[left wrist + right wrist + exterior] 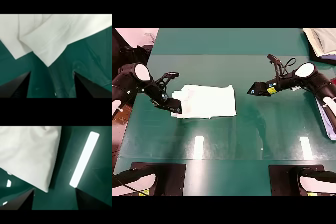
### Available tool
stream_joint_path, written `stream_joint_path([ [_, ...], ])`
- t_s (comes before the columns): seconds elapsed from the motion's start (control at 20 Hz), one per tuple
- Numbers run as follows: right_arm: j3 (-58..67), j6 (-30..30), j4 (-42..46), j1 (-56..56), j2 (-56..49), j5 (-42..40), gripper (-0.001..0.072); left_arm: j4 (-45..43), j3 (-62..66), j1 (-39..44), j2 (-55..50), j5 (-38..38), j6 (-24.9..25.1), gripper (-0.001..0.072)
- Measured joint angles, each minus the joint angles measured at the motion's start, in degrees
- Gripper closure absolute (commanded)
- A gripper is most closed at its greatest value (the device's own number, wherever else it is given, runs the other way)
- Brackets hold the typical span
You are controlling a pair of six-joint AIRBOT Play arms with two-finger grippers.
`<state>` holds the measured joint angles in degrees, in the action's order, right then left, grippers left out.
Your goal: Fold the shirts.
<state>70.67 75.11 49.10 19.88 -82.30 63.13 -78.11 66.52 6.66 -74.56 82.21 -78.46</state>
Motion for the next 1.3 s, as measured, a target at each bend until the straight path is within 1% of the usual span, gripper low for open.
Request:
stream_joint_path([
  [0.1,0.0,0.9,0.0,0.0,-0.2,-0.5,0.0006,0.2,0.0,0.0,0.2,-1.6,-0.4,0.0113],
  [0.2,0.0,1.9,-0.1,0.0,-1.5,-1.1,0.0007,2.3,1.3,0.0,0.3,-3.2,-0.5,0.0114],
  [0.25,0.0,2.2,-0.5,0.1,-2.6,-1.3,0.0007,3.8,2.1,0.0,0.3,-4.1,-0.5,0.0201],
  [0.3,0.0,2.4,-1.6,0.2,-4.1,-1.4,0.0008,5.6,2.9,0.0,0.3,-5.2,-0.6,0.053],
  [0.35,0.0,2.4,-3.1,0.2,-5.9,-1.6,0.0017,7.3,3.6,0.0,0.4,-6.4,-0.6,0.068],
  [0.45,0.1,2.3,-7.7,0.3,-9.8,-2.3,0.0022,10.8,4.6,0.0,0.4,-8.7,0.3,0.068],
  [0.7,1.4,-1.7,-20.8,3.1,-18.5,-3.0,0.0023,16.6,5.5,0.0,0.4,-13.7,2.0,0.0677],
  [0.9,7.8,-2.9,-24.9,8.5,-24.4,-2.7,0.0026,18.1,5.7,0.0,0.4,-16.1,2.4,0.0677],
  [0.95,9.7,-3.2,-25.2,9.9,-25.7,-2.7,0.0096,18.2,5.7,0.0,0.4,-16.2,2.5,0.0677],
  [1.05,13.5,-3.3,-25.1,12.4,-28.0,-2.9,0.0423,18.5,5.7,0.0,0.4,-16.4,2.5,0.0677],
  [1.1,15.3,-3.5,-25.5,13.3,-28.9,-2.9,0.0567,18.6,5.7,0.0,0.4,-16.4,2.5,0.0677],
  [1.15,17.0,-3.8,-26.1,14.1,-29.4,-2.9,0.0671,18.7,5.7,0.0,0.4,-16.3,2.5,0.0678],
  [1.2,18.3,-4.1,-26.1,14.6,-29.9,-2.9,0.069,18.7,5.7,0.0,0.4,-16.1,2.4,0.0678],
  [1.3,20.5,-4.9,-26.2,14.8,-30.2,-2.9,0.0691,18.8,5.7,0.0,0.4,-15.5,2.4,0.0687],
])
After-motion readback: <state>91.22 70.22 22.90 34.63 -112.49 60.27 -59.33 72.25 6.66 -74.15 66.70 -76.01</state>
